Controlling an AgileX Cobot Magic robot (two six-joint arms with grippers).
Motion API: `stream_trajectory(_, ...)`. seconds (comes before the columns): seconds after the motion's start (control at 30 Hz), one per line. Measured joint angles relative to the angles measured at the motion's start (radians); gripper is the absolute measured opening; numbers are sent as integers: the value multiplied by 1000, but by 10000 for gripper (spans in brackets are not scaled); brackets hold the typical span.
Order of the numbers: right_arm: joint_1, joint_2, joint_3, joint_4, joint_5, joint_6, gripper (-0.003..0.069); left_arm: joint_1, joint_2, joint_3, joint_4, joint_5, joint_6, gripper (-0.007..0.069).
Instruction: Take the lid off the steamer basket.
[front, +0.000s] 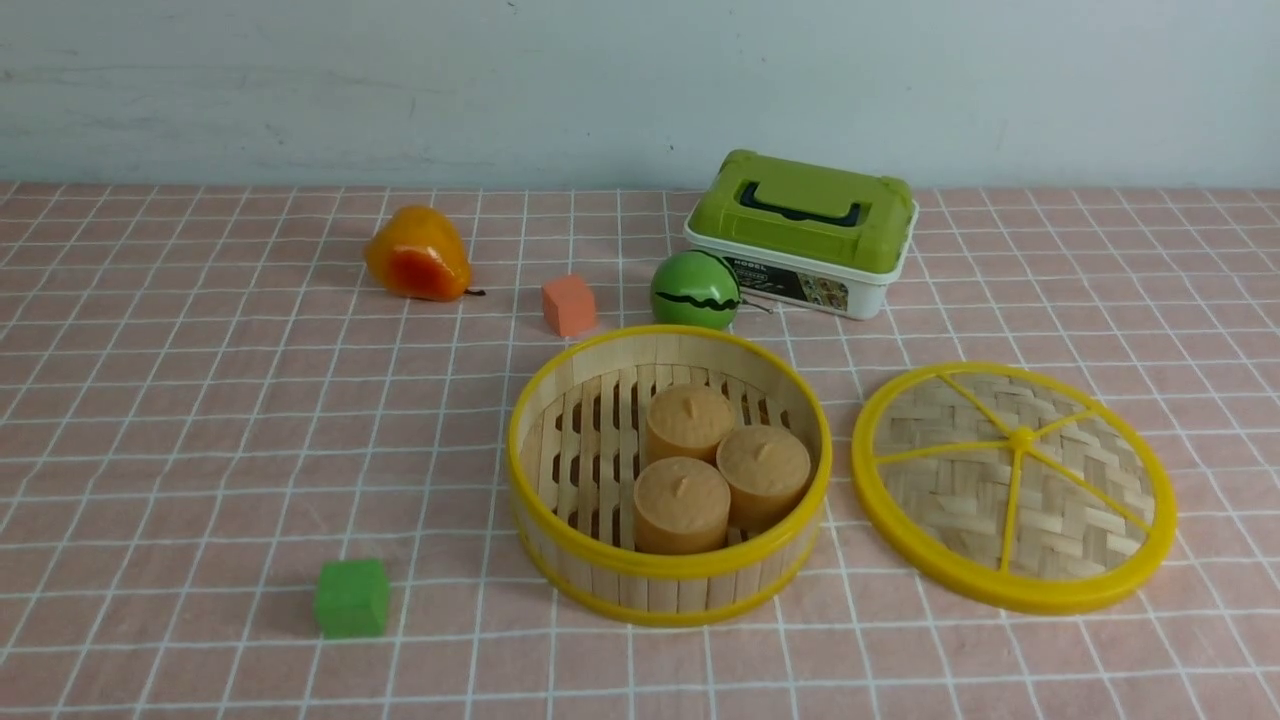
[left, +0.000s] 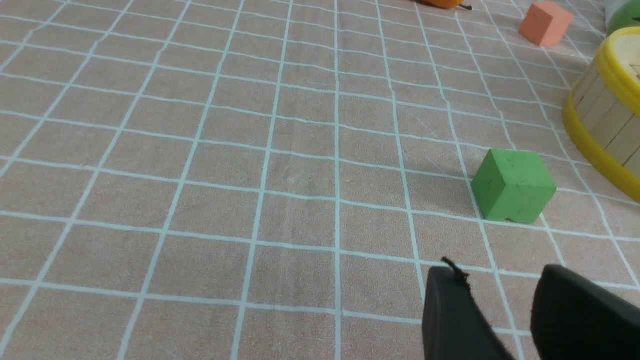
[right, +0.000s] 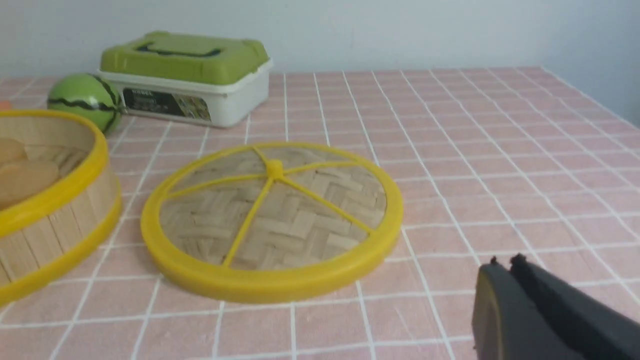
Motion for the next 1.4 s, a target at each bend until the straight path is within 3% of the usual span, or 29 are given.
stream_trajectory(0.33,21,0,-5,53,145,-10,-3,0,0,0,0,0,0,239)
stream_trajectory(1.4,48,0,-9,67,160,-20,16,0,0,0,0,0,0,239)
